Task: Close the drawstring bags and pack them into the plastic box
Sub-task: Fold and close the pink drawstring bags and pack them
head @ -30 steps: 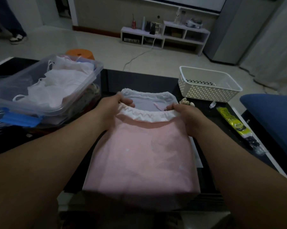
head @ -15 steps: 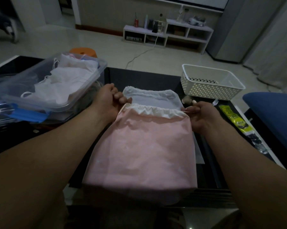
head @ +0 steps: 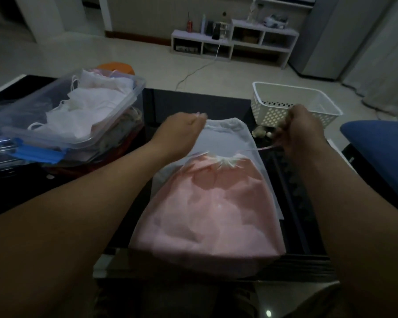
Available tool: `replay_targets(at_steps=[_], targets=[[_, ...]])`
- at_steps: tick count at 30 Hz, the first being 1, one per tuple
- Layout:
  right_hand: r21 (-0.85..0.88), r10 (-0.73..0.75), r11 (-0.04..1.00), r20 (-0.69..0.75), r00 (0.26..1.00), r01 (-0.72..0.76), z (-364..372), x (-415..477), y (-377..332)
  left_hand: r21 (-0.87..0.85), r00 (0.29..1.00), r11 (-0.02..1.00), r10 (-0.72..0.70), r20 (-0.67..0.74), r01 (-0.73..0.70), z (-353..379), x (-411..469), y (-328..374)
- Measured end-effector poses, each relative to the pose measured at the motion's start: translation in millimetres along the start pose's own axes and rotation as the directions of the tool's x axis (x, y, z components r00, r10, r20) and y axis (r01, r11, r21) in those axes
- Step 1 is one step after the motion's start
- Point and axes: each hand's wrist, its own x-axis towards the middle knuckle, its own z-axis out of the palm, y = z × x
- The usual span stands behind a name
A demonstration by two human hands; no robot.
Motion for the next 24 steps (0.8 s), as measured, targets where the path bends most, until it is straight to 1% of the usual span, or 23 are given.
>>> replay_targets(at_steps=[1, 2, 3, 4, 5, 6, 8, 9, 10, 11, 13, 14, 15, 16, 17, 18, 19, 22, 24], targets=[[-0.086, -0.033, 0.995, 0.119, 0.992, 0.043, 13.3, -9.1, -5.7, -0.065, 0.999, 0.998, -0.006, 0.046, 0.009, -1.7, 3.0, 10.9], [-0.213, -0.058, 0.971, 0.228, 0.972, 0.108, 26.9, -20.2, -11.6, -0.143, 0.997, 0.989, -0.024, 0.076, 0.034, -1.2, 7.7, 20.7], [-0.353, -0.088, 0.913, 0.320, 0.943, 0.205, 38.1, -31.3, -15.1, -0.150, 0.995, 0.988, -0.026, 0.097, 0.041, 0.0, 11.9, 28.4], [-0.446, -0.131, 0.840, 0.386, 0.913, 0.309, 48.7, -42.7, -19.0, -0.143, 0.993, 0.989, -0.020, 0.116, 0.037, 2.5, 14.4, 35.5], [-0.476, -0.166, 0.787, 0.450, 0.878, 0.392, 57.0, -52.0, -21.5, -0.126, 0.991, 0.991, -0.019, 0.130, 0.036, 7.0, 18.0, 37.8], [-0.478, -0.173, 0.761, 0.504, 0.846, 0.440, 64.6, -60.1, -22.9, -0.150, 0.990, 0.988, -0.019, 0.138, 0.040, 10.8, 21.5, 36.9], [-0.485, -0.162, 0.722, 0.575, 0.802, 0.493, 71.7, -68.8, -22.5, -0.218, 0.992, 0.975, -0.019, 0.124, 0.046, 13.3, 29.0, 34.2], [-0.497, -0.152, 0.707, 0.587, 0.795, 0.503, 73.9, -70.1, -19.8, -0.286, 0.995, 0.956, -0.040, 0.088, 0.063, 15.1, 32.4, 31.9], [-0.493, -0.148, 0.713, 0.589, 0.795, 0.498, 75.0, -71.1, -18.0, -0.363, 0.996, 0.928, -0.061, 0.063, 0.080, 14.4, 34.7, 32.1], [-0.486, -0.151, 0.736, 0.561, 0.814, 0.471, 75.0, -67.7, -14.3, -0.406, 0.993, 0.907, -0.093, 0.069, 0.113, 15.2, 37.7, 30.8], [-0.489, -0.125, 0.812, 0.386, 0.914, 0.318, 73.2, -62.0, -9.4, -0.433, 0.981, 0.881, -0.152, 0.124, 0.191, 14.0, 39.1, 27.7], [-0.521, -0.081, 0.819, 0.310, 0.947, 0.241, 68.7, -60.7, -6.8, -0.465, 0.971, 0.854, -0.182, 0.153, 0.233, 13.7, 40.1, 22.1], [-0.584, -0.003, 0.791, 0.290, 0.957, 0.179, 61.6, -60.4, -2.9, -0.523, 0.960, 0.805, -0.220, 0.174, 0.280, 11.3, 40.9, 17.1], [-0.645, 0.102, 0.752, 0.315, 0.944, 0.134, 53.9, -62.2, 1.9, -0.594, 0.946, 0.737, -0.261, 0.190, 0.323, 8.8, 40.4, 14.8], [-0.684, 0.198, 0.722, 0.350, 0.916, 0.105, 48.3, -65.0, 7.4, -0.636, 0.935, 0.686, -0.291, 0.205, 0.353, 7.1, 40.6, 12.0], [-0.696, 0.266, 0.714, 0.374, 0.888, 0.080, 45.6, -68.9, 12.0, -0.652, 0.927, 0.661, -0.306, 0.218, 0.371, 6.8, 40.8, 9.9], [-0.681, 0.294, 0.730, 0.397, 0.870, 0.064, 43.8, -70.7, 16.8, -0.659, 0.922, 0.648, -0.316, 0.224, 0.382, 6.3, 40.4, 9.3], [-0.592, 0.279, 0.805, 0.437, 0.855, 0.040, 42.3, -70.9, 25.3, -0.677, 0.912, 0.619, -0.345, 0.222, 0.399, 5.4, 39.8, 7.1], [-0.549, 0.345, 0.835, 0.465, 0.815, -0.041, 44.3, -73.4, 25.6, -0.676, 0.905, 0.613, -0.365, 0.217, 0.410, 5.9, 40.7, 5.0]])
